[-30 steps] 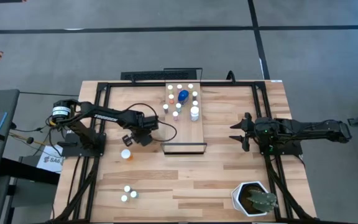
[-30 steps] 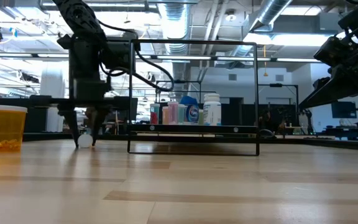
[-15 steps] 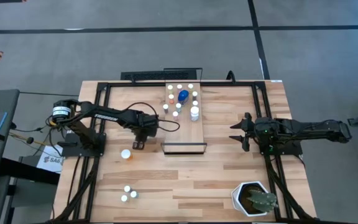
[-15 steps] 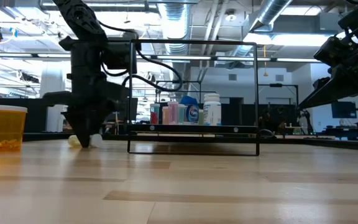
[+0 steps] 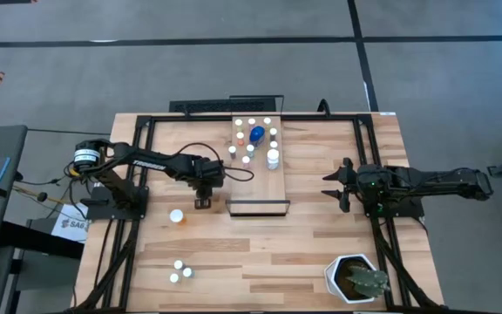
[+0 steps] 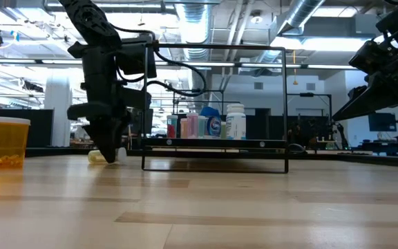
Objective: Pick and place medicine bottles onto shelf by color
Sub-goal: Put the yellow pill bottle on the shelf
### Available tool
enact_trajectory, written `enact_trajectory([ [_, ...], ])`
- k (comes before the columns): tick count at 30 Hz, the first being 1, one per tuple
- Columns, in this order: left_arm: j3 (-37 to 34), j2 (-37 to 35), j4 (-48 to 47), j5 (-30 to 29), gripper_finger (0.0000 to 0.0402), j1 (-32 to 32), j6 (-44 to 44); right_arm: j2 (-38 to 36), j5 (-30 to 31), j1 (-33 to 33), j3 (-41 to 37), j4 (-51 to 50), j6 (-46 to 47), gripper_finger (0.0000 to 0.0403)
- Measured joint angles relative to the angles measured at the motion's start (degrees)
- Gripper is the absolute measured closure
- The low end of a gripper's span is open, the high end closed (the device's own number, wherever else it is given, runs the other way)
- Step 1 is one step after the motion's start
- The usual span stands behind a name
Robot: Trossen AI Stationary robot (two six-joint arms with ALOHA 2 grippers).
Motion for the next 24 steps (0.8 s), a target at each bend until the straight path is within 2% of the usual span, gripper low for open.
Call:
enact_trajectory([
  [4,0.0,0.0,0.0,-3.7,0.0301,0.0,-2.8,0.0,0.0,0.0,0.0,0.0,0.0,0.0147],
  [11,0.0,0.0,-0.1,-2.3,0.0301,0.0,-6.5,0.0,0.0,0.0,0.0,0.0,0.0,0.0147],
  [18,0.0,0.0,0.4,-2.0,0.0301,0.0,-6.1,0.0,0.0,0.0,0.0,0.0,0.0,0.0147],
  [24,0.0,0.0,1.7,-4.4,0.0301,-0.1,-8.9,0.0,0.0,0.0,0.0,0.0,0.0,0.0147],
])
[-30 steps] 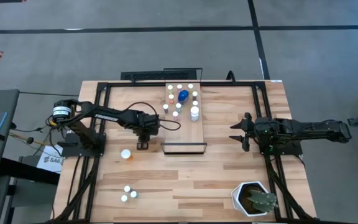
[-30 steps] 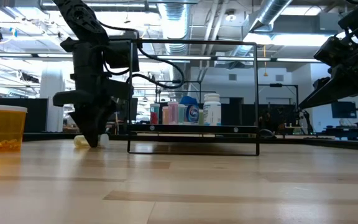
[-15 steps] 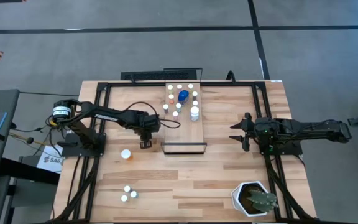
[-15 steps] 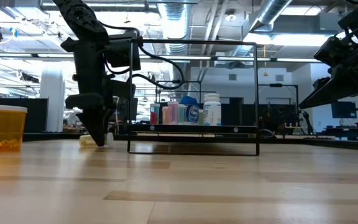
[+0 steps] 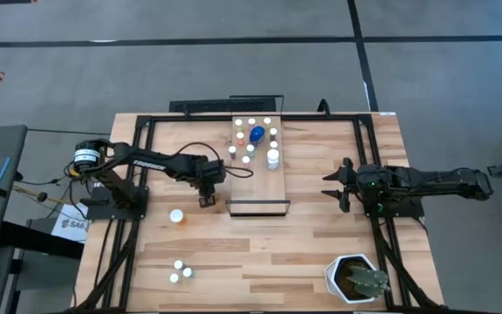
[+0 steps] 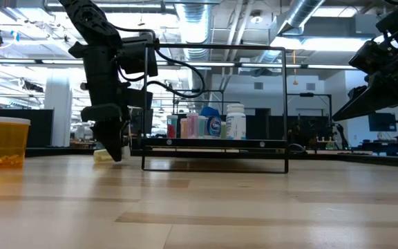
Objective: Pick and place medicine bottles onto shelf by color
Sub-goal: Put the yellow pill bottle on the shelf
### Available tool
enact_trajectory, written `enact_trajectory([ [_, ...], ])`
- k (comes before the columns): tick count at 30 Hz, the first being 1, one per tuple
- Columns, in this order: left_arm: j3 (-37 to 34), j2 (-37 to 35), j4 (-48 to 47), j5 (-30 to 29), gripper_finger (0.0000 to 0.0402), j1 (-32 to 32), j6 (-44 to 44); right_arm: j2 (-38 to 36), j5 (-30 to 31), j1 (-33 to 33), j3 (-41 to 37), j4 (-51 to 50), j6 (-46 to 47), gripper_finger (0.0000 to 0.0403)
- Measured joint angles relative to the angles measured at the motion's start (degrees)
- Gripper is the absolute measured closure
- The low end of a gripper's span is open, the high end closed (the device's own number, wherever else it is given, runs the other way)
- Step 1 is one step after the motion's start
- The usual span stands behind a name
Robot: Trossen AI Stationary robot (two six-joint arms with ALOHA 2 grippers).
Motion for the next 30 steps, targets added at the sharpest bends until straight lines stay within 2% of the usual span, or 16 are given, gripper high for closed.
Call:
enact_trajectory([
  [13,0.0,-0.1,1.2,0.0,0.0307,0.0,0.1,0.0,0.0,0.0,0.0,0.0,0.0,0.0147],
  [19,0.0,-2.5,1.5,-0.7,0.0307,0.0,-0.9,0.0,0.0,0.0,0.0,0.0,0.0,0.0147],
  [23,0.0,-6.4,4.1,-4.0,0.0307,-0.3,-1.1,0.0,0.0,0.0,0.0,0.0,0.0,0.0147],
  [30,0.0,-11.8,12.4,-15.0,0.0307,-3.3,-1.5,0.0,0.0,0.0,0.0,0.0,0.0,0.0147],
])
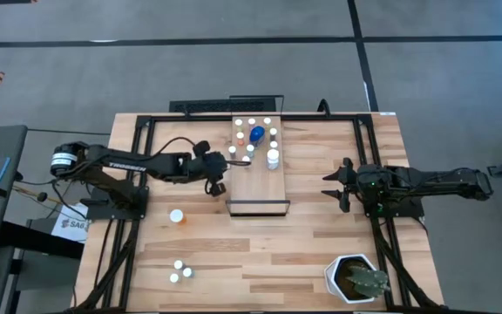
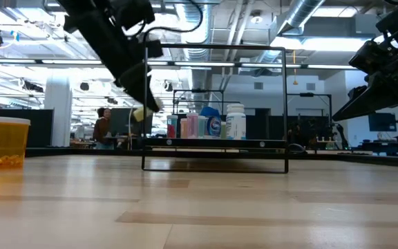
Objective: Pick and place medicine bottles onto shelf by color
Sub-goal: Put the yellow pill bottle on the shelf
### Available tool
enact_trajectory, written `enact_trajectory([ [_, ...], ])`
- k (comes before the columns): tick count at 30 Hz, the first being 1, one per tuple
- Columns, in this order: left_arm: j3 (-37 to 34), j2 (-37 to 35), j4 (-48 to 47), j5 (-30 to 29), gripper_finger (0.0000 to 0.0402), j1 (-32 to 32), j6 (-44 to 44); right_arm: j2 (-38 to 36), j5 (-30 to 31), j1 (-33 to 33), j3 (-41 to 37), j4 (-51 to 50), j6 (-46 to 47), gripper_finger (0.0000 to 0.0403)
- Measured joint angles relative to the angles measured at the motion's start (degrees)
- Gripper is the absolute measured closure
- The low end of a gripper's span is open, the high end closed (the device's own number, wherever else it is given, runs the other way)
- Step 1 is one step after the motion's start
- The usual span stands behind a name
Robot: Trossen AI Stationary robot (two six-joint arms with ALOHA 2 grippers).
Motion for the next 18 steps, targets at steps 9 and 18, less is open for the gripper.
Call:
enact_trajectory([
  [9,0.0,-0.1,9.8,-10.4,0.0307,-3.4,0.8,0.0,0.0,0.0,0.0,0.0,0.0,0.0147],
  [18,-10.3,-0.1,35.6,-10.6,0.0307,-3.3,4.4,0.0,0.0,0.0,0.0,0.0,0.0,0.0147],
])
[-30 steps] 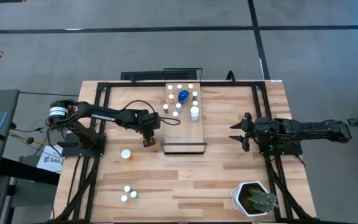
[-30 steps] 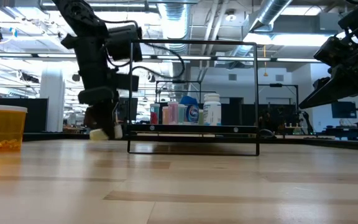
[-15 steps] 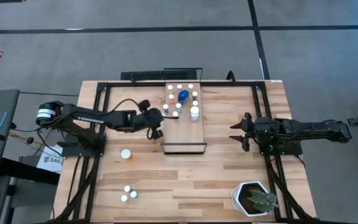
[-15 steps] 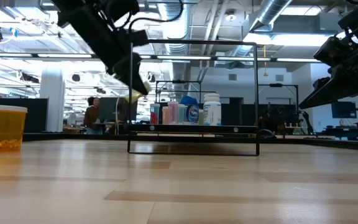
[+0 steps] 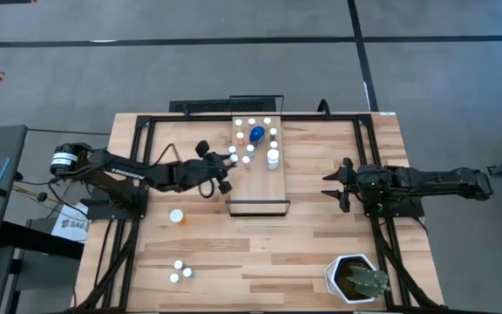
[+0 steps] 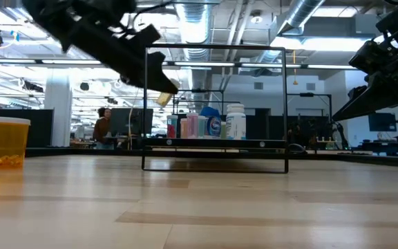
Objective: Pick and place medicine bottles onto shelf by color
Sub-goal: Put the yellow pill bottle on the shelf
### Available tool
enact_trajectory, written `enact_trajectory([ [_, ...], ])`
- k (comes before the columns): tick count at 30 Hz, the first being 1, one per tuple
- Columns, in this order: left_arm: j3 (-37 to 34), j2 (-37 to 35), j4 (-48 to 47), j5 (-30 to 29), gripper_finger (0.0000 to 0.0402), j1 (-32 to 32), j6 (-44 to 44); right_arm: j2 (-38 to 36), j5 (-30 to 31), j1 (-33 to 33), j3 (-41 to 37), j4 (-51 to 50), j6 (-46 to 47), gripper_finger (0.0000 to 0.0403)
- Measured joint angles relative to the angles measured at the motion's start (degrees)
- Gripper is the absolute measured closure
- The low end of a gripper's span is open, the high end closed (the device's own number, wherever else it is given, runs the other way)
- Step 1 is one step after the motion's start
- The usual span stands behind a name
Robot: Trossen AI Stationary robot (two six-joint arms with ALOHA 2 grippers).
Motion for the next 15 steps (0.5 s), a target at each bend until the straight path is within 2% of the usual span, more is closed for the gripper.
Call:
enact_trajectory([
  [5,-12.0,0.0,27.7,-0.2,0.0307,0.0,4.1,0.0,0.0,0.0,0.0,0.0,0.0,0.0147],
  [7,-15.3,0.0,35.5,-0.2,0.0307,0.0,5.3,0.0,0.0,0.0,0.0,0.0,0.0,0.0147],
  [11,-19.1,0.0,42.7,1.3,0.0307,0.2,4.4,0.0,0.0,0.0,0.0,0.0,0.0,0.0147],
  [15,-20.2,0.0,44.9,3.2,0.0307,0.7,2.6,0.0,0.0,0.0,0.0,0.0,0.0,0.0147],
])
